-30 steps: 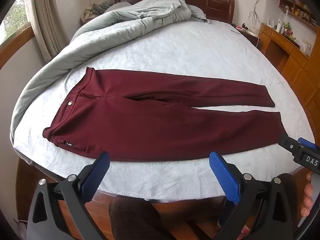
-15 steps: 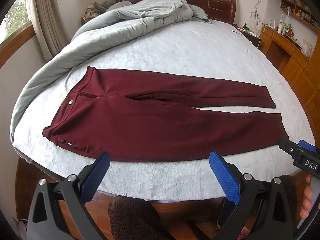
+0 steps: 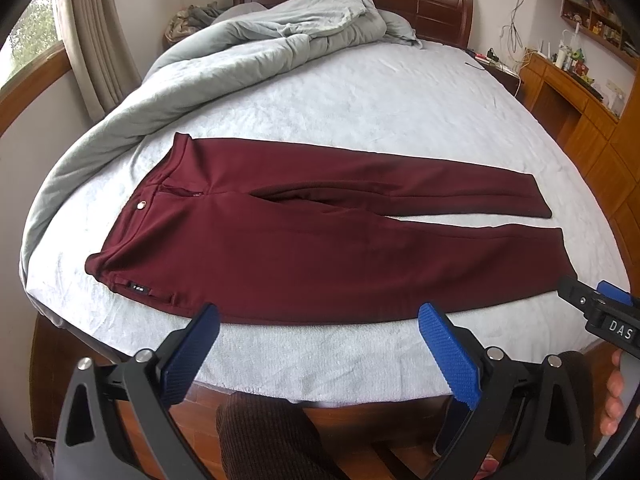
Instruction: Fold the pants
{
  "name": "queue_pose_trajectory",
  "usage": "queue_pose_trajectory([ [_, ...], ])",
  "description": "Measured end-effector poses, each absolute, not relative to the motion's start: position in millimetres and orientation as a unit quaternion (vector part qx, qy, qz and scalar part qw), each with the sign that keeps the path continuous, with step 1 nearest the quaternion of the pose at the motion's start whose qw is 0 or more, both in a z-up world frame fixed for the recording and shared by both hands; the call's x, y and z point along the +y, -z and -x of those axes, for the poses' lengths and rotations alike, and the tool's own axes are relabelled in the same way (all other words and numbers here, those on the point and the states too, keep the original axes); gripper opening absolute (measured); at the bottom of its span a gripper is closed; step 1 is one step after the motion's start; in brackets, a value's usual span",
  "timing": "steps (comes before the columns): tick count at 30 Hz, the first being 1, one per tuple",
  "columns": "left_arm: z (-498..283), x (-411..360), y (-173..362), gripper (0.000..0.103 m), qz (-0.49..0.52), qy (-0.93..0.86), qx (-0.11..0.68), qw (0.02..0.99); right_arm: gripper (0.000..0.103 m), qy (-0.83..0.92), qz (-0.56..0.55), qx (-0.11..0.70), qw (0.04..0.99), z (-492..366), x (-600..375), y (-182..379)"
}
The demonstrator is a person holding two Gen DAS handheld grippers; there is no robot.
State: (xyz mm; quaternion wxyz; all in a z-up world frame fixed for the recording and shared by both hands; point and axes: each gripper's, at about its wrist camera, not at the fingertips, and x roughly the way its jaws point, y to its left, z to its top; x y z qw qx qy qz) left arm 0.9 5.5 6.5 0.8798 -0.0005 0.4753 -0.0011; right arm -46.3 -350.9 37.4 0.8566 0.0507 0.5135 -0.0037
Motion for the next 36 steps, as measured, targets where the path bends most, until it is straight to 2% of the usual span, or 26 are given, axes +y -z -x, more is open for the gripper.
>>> queue_pose_trajectory([
  [36, -4.8, 4.8, -10.4, 0.099, -0.003, -0.001, 0.474, 0.880, 0.101, 0.004, -0.050, 0.516, 0.855, 44.7, -351.0, -36.7],
])
